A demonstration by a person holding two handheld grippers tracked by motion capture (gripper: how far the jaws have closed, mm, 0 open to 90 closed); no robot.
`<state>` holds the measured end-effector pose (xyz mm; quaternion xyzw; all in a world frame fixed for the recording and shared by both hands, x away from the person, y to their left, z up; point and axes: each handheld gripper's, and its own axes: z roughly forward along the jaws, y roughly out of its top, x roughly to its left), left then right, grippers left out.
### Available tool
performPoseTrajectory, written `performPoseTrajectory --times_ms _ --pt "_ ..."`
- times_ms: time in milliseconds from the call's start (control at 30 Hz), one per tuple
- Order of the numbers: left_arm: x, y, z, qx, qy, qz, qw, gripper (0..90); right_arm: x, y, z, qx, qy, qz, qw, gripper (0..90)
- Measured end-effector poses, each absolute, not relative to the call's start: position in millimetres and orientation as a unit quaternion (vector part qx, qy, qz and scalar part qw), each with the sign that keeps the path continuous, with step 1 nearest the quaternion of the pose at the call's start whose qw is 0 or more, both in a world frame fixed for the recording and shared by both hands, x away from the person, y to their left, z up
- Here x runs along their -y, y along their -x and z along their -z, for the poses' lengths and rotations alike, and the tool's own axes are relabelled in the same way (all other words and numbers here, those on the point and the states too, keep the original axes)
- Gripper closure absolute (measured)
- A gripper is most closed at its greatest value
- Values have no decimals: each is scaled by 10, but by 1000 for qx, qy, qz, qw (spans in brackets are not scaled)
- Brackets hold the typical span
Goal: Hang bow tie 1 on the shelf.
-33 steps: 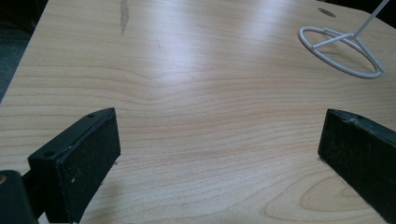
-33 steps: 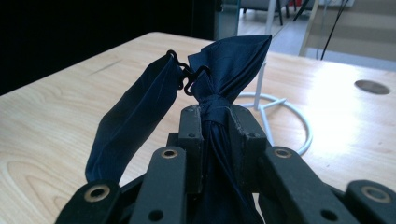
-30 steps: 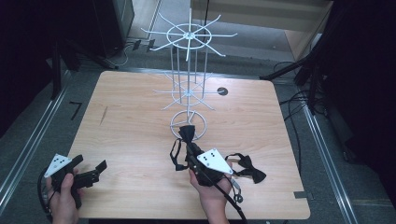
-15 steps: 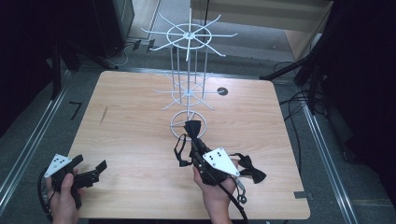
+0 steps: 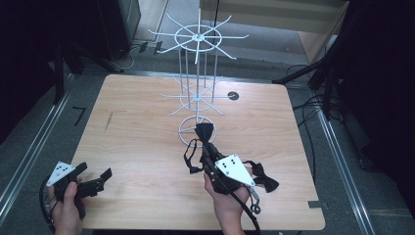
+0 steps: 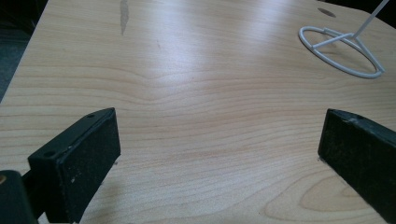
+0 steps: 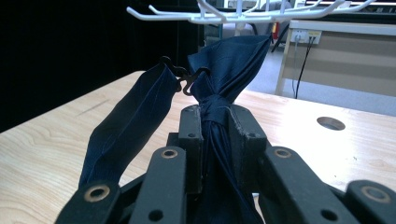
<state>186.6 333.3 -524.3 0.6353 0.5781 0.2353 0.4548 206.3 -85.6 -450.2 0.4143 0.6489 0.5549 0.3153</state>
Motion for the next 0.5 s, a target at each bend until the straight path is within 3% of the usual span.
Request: performPoseTrajectory --times_ms 500 --pt "-3335 -1866 5243 -578 -635 -234 455 0 883 -2045 4350 -633 -413 -566 330 777"
